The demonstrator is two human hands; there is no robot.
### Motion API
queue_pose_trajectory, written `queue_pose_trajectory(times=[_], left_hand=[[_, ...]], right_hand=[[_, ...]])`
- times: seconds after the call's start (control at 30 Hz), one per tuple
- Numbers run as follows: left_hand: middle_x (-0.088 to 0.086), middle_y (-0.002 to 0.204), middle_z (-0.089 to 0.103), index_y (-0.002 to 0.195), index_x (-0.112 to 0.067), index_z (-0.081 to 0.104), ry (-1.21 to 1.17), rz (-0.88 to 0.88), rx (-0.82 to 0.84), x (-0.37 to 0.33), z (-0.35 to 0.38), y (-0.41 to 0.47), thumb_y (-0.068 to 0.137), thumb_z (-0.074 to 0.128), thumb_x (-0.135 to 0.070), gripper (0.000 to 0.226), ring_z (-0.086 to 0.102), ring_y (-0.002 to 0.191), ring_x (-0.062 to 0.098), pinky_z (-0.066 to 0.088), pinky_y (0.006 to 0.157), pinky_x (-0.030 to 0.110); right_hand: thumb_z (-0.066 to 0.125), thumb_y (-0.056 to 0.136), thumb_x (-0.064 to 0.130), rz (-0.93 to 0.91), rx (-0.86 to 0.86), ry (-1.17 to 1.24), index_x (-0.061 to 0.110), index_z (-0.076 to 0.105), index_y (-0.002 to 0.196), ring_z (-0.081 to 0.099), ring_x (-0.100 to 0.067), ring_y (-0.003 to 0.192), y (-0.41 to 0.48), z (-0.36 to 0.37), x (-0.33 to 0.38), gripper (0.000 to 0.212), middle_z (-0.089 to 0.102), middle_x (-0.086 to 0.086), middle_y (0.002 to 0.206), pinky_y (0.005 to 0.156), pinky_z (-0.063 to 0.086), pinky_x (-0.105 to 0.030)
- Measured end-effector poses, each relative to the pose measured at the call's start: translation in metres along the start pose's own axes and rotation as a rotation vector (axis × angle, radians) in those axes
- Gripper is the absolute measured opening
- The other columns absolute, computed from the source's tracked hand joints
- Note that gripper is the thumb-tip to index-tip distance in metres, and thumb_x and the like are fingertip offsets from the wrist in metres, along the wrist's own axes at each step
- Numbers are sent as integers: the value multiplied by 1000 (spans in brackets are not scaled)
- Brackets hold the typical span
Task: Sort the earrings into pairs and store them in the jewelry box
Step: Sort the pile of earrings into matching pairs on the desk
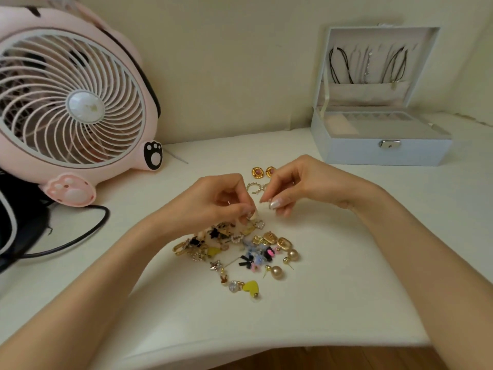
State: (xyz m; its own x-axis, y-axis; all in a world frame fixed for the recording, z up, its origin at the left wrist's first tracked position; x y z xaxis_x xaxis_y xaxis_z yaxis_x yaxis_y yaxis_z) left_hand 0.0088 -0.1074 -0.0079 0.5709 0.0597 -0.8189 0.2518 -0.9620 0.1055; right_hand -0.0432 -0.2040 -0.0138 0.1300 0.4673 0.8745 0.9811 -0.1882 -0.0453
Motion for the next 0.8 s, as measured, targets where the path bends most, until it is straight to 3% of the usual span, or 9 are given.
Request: queue_pose_trajectory(times=[0.1,0.23,0.37,0.5,0.67,0.8], left_hand=[[0,85,73,83,-10,62,79,3,-51,-6,4,13,84,66,-15,6,68,74,12,55,72,30],[-8,90,68,80,-17,65,321,82,-75,-29,14,31,82,67,-20,4,62,75,6,49,67,21],[-6,88,59,80,-14,63,517,123,-125,-41,27,60,81,68,-26,13,58,79,14,44,69,26],[-3,91,56,83,-16,65,578,133,-153,-44,44,95,82,67,-28,13,48,81,13,44,73,30],[-8,81,51,82,-17,67,527,36,-149,-33,63,131,76,72,-32,17,53,83,15,43,69,29],[-4,91,56,86,-16,68,519,-20,-136,-24,75,148,76,72,-30,18,57,92,18,40,70,27]], right_hand=[[67,78,-8,23,-107,50,-2,70,90,70,-21,69,-4,-22,-4,15,71,-16,79,65,57,-24],[65,78,-13,88,-221,51,-4,69,89,70,-19,66,-13,-49,-12,15,71,-15,80,61,57,-22],[63,78,-14,210,-357,-77,-2,71,86,67,-12,57,-29,-80,-30,16,70,-6,69,60,57,-19],[65,78,-11,305,-464,-184,2,72,88,64,-15,63,-50,-105,-51,18,67,-8,77,60,56,-17],[65,75,-14,292,-578,-189,4,69,88,66,-22,66,-63,-118,-73,22,65,-10,73,63,59,-31],[64,75,-13,235,-636,-90,8,68,84,63,-20,71,-65,-121,-85,23,64,-9,77,57,55,-20]])
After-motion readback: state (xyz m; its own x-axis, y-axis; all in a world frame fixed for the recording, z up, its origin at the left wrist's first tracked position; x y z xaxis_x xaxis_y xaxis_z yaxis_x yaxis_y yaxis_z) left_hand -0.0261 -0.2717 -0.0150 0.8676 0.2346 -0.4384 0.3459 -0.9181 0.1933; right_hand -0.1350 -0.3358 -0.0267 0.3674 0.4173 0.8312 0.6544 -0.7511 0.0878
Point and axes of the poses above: each hand's wrist, its own y-axis towards the middle knuckle, its own z-axis out of the palm, x = y × z, the point moved 10 cm from there along y, towards the middle knuckle
